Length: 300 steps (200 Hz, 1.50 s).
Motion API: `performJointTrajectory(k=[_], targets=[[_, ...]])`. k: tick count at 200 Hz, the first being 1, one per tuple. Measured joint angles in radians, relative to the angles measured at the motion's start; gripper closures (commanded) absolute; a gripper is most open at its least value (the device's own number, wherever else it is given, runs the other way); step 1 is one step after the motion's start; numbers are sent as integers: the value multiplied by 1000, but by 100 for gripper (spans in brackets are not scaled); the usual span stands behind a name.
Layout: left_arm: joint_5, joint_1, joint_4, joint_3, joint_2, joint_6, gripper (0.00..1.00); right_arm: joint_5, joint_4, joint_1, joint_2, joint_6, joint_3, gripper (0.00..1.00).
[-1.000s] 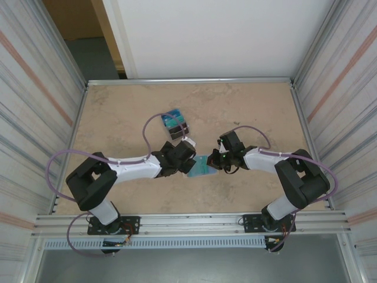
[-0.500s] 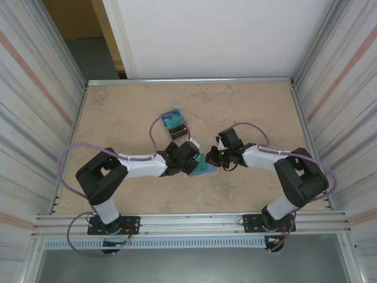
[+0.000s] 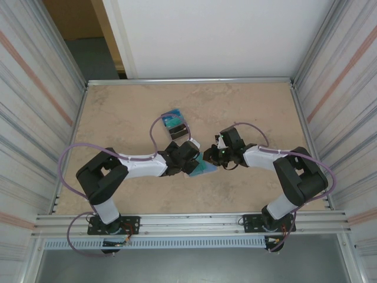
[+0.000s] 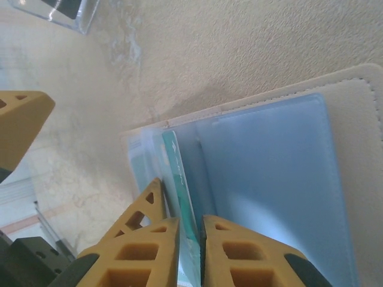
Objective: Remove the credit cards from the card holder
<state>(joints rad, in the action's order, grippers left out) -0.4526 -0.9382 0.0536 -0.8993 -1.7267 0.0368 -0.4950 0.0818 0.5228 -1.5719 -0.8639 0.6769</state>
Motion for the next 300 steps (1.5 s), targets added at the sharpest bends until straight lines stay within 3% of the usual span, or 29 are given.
performJointTrajectory(k=[53, 85, 165, 250, 300], targets=[[0, 0, -3, 0, -2, 1, 1, -61, 100, -8, -58, -42, -16, 82], [-2, 0, -2, 0, -2, 1, 1, -89, 148, -9, -97, -55, -16, 89], [-4, 0, -3, 0, -2, 4, 1, -104, 138, -31, -76, -58, -18, 92], [5, 2, 3, 0, 7, 4, 1, 19, -47, -41, 48, 26, -19, 98], [19, 2, 33, 0, 97, 4, 1, 141, -196, -41, 201, 90, -19, 100]])
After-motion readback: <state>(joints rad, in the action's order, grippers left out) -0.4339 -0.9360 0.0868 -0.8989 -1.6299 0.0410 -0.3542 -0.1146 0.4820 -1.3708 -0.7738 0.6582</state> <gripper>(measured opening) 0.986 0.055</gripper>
